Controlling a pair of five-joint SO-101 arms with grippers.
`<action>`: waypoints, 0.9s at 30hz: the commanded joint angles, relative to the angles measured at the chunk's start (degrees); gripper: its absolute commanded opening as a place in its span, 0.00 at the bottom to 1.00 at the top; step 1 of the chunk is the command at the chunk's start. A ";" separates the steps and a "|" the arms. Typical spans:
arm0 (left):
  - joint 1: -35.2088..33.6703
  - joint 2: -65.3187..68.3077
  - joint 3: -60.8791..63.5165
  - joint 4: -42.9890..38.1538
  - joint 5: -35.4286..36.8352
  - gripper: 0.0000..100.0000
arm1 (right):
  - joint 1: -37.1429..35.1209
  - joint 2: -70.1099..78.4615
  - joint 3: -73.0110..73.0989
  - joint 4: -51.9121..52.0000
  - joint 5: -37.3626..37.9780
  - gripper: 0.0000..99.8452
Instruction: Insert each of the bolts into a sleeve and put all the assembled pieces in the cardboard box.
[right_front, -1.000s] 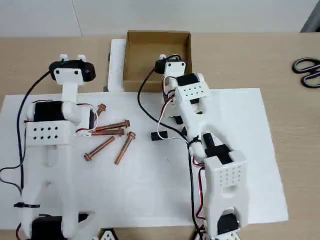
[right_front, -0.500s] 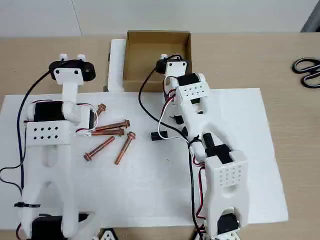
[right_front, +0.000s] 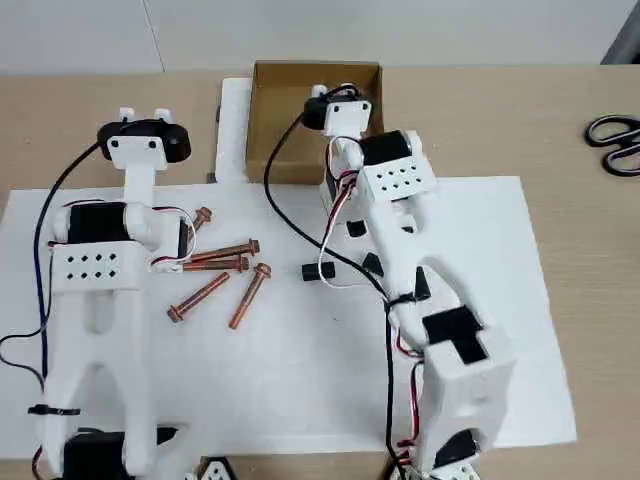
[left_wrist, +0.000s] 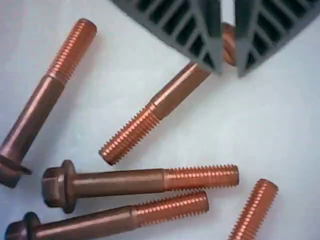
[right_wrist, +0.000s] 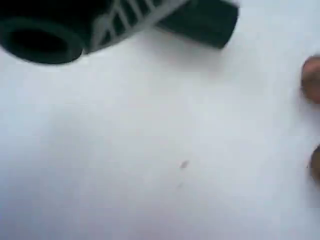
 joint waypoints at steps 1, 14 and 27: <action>0.00 -0.18 -0.31 -0.62 0.00 0.01 | 3.03 -6.37 -0.88 4.26 1.23 0.00; 0.62 20.84 -18.24 6.15 -3.78 0.04 | 27.03 -10.95 -0.53 16.40 7.38 0.00; 2.90 34.29 -40.13 14.77 -14.33 0.11 | 42.15 -14.29 1.05 17.19 9.93 0.00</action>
